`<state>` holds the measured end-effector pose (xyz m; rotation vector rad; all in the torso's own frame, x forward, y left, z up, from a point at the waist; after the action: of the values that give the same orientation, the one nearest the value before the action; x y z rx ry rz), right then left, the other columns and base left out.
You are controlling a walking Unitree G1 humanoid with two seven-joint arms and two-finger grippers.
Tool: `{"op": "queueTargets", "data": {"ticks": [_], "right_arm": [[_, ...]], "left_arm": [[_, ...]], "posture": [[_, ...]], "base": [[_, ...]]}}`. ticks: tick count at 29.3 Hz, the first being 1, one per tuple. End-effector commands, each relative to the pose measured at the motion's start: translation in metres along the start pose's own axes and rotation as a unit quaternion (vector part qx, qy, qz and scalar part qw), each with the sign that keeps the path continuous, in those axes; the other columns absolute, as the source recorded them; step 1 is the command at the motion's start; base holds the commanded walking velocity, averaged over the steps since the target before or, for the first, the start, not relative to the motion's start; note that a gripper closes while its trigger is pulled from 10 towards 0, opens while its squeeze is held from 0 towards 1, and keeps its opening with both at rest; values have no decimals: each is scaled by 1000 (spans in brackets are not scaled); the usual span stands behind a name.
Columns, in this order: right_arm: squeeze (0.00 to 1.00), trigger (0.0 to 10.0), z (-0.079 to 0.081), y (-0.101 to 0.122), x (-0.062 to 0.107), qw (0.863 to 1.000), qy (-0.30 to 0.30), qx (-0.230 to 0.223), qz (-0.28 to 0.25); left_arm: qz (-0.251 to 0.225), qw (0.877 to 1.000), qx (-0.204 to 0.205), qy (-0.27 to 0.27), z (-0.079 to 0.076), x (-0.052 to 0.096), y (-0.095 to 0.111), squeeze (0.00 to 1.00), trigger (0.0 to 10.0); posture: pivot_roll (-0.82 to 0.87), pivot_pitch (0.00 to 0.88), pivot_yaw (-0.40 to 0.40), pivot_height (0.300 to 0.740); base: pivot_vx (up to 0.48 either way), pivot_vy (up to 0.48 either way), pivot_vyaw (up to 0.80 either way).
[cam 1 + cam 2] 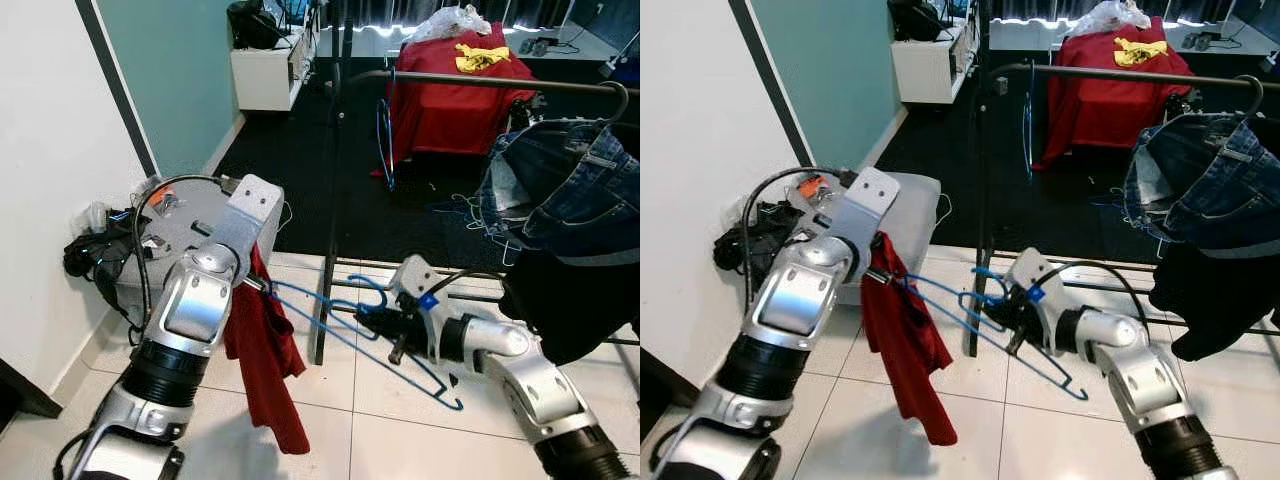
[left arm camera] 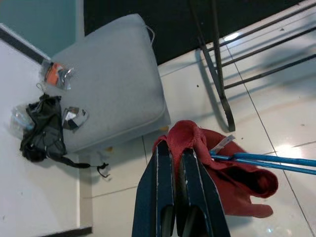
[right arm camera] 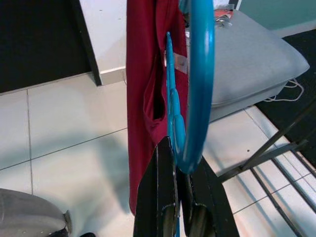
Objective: Hang hanger
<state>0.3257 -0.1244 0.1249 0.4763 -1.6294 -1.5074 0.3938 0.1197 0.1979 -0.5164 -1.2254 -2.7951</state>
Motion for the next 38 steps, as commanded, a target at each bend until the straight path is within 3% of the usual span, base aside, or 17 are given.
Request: {"op": "queueTargets", "data": {"ticks": [1,9,15,25,31,38], "right_arm": [[0,10000,0,2,-2,1000,5,4,-4],[0,10000,-2,1,-3,1000,12,5,6],[0,10000,-8,-2,-6,1000,19,10,22],[0,10000,-4,-6,-3,998,41,12,40],[0,10000,-14,-19,-7,998,21,14,60],[0,10000,-16,-16,-9,998,23,19,61]], "left_arm": [[-17,1000,-11,0,6,3,8,0,10000],[-29,999,-11,-12,7,7,17,0,10000],[-59,998,-1,-33,4,18,39,0,10000],[-61,997,-8,-36,4,19,42,0,10000],[-77,995,0,-56,-1,26,56,0,10000],[-90,994,3,-68,-3,30,64,0,10000]], "posture": [[0,68,48,740],[-1,77,45,740],[-2,86,37,740],[-8,89,39,740],[-7,88,39,740],[-6,86,35,740]], "base": [[0,0,0],[0,0,0],[0,0,0],[0,0,0],[0,0,0],[0,0,0]]}}
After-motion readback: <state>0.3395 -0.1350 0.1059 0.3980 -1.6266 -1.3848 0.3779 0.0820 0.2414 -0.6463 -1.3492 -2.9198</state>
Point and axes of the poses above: a point about 5 cm out from each wrist's last joint towards the gripper, its own x axis pointing back from the gripper into the wrist, its own y axis along the axis of the wrist's last joint, z = x × y, the point moved 5 cm from there along -x, pointing out of the wrist towards the gripper, and after that the axes turned 14 degrees about -x, right-handed, at the moved point
